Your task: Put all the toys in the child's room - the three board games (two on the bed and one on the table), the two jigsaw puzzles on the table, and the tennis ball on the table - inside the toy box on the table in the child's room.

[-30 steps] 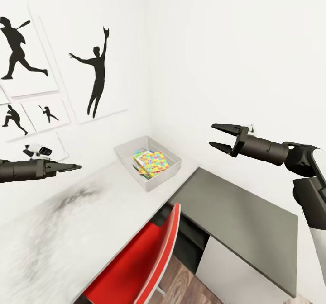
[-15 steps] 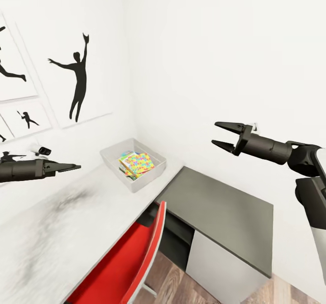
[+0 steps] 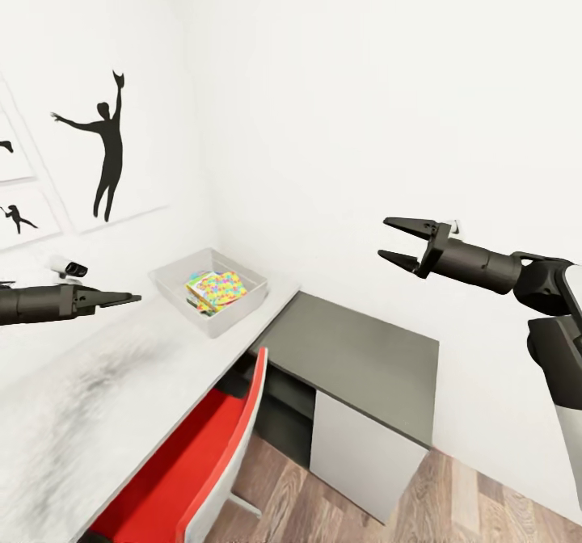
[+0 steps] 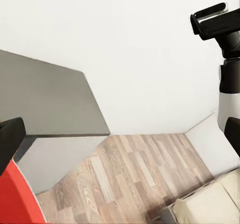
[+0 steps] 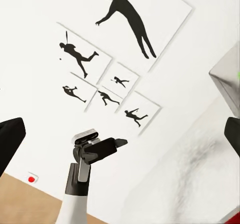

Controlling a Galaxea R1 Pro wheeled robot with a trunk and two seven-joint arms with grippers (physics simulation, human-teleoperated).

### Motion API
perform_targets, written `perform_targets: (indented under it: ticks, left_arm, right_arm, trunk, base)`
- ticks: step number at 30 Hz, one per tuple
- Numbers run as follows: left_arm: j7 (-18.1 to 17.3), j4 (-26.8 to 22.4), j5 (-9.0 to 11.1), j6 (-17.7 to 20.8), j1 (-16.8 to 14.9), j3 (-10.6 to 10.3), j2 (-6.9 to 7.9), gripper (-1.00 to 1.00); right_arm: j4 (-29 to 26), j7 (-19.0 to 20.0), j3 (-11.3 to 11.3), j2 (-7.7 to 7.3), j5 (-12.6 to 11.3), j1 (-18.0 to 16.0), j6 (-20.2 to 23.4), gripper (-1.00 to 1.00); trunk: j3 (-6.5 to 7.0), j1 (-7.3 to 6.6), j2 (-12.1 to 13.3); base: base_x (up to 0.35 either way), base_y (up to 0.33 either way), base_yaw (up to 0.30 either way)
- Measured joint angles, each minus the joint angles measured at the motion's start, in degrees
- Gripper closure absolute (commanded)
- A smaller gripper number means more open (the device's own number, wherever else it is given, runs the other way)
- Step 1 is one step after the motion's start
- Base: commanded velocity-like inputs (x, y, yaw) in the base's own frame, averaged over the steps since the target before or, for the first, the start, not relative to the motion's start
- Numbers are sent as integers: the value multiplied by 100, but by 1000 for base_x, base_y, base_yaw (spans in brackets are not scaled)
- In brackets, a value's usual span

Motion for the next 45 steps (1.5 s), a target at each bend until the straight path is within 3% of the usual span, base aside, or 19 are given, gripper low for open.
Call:
perform_targets:
  ticks: [15,21,26,35,45]
  left_arm:
    - [0,1,1,0,0,0,2,-100]
    - [0,-13,1,0,1,7,3,-100]
    - [0,-16,2,0,0,8,8,-100]
    - [0,-19,4,0,-1,8,32,-100]
    - [0,-18,8,0,0,9,87,-100]
  right_arm:
    - [5,-7,-4,-15,2,6,0,-100]
    - [8,-8,-5,-202,2,66,0,-100]
    - [8,-7,-8,-237,1,72,0,-100]
    - [40,-4,-10,-280,10,87,0,-100]
    - [114,-6,-43,-477,8,231,0,-100]
  trunk:
    - [126,0,0]
    - [175,0,0]
    - [216,0,0]
    - [290,-1,0]
    - [371,-2,0]
  base:
    - [-194,-231,-199]
    - [-194,-239,-206]
    - [-180,-182,-206]
    - [-121,56,-206]
    - [-26,71,-206]
